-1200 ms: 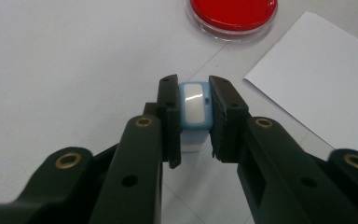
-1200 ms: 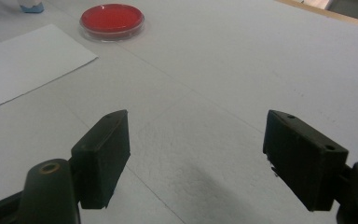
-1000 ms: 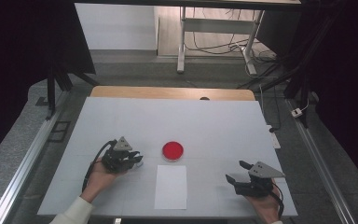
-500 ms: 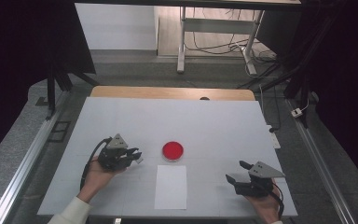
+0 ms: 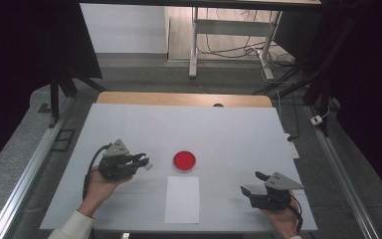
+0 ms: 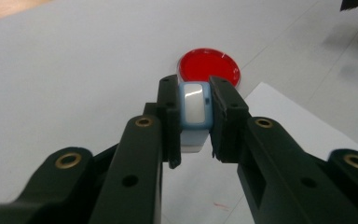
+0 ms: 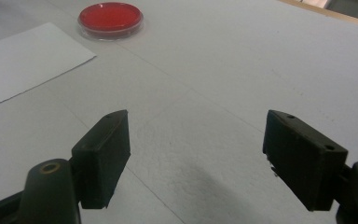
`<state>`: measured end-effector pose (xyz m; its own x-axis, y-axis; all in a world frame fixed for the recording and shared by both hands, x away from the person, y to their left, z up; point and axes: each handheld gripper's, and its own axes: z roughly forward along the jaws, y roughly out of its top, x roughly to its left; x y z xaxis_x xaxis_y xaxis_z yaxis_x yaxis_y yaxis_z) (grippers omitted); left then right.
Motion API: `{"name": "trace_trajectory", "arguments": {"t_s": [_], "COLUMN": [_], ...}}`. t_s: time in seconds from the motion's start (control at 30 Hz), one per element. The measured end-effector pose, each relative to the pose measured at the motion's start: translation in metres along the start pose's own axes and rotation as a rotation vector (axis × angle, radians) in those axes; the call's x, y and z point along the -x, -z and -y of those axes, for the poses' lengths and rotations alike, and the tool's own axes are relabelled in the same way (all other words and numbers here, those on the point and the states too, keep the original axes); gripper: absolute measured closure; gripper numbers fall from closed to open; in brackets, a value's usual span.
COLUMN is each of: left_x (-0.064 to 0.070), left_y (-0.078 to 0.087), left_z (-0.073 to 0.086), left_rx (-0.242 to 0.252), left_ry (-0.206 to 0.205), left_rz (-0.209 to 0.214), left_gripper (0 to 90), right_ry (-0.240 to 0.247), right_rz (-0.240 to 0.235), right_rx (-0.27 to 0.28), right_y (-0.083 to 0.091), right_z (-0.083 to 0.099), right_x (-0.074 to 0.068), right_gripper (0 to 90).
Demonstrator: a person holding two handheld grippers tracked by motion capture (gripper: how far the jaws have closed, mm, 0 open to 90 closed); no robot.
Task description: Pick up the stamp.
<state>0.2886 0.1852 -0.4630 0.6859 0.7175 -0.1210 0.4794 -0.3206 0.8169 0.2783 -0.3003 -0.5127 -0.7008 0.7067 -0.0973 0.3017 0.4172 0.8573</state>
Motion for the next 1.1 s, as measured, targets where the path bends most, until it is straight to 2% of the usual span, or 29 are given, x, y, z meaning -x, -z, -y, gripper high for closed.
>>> {"name": "trace_trajectory", "arguments": {"t_s": [0.2,0.43,0.53,0.87,0.97,1.1], "left_x": [0.002,0.006,0.008,0.013,0.016,0.019], "left_y": [0.005,0.012,0.015,0.016,0.015,0.013], "left_z": [-0.003,-0.008,-0.010,-0.015,-0.019,-0.021], "left_rx": [0.031,0.090,0.111,0.129,0.138,0.139], "left_ry": [0.014,0.043,0.051,0.048,0.038,0.031], "left_rz": [0.018,0.082,0.098,0.111,0.115,0.120], "left_gripper": [75.3,75.2,75.3,75.2,75.2,75.2], "right_ry": [0.001,0.002,0.003,0.001,0.005,0.003], "right_rz": [-0.002,-0.002,-0.001,-0.002,0.006,0.001], "right_rx": [0.000,-0.001,-0.002,0.001,-0.011,-0.002], "right_y": [0.000,0.000,0.000,-0.002,-0.001,-0.001], "right_z": [0.000,0.000,0.000,0.000,-0.001,0.000], "right_x": [0.000,0.000,0.000,-0.001,-0.001,-0.001], "right_gripper": [22.8,22.9,22.9,22.9,22.9,22.9]}}
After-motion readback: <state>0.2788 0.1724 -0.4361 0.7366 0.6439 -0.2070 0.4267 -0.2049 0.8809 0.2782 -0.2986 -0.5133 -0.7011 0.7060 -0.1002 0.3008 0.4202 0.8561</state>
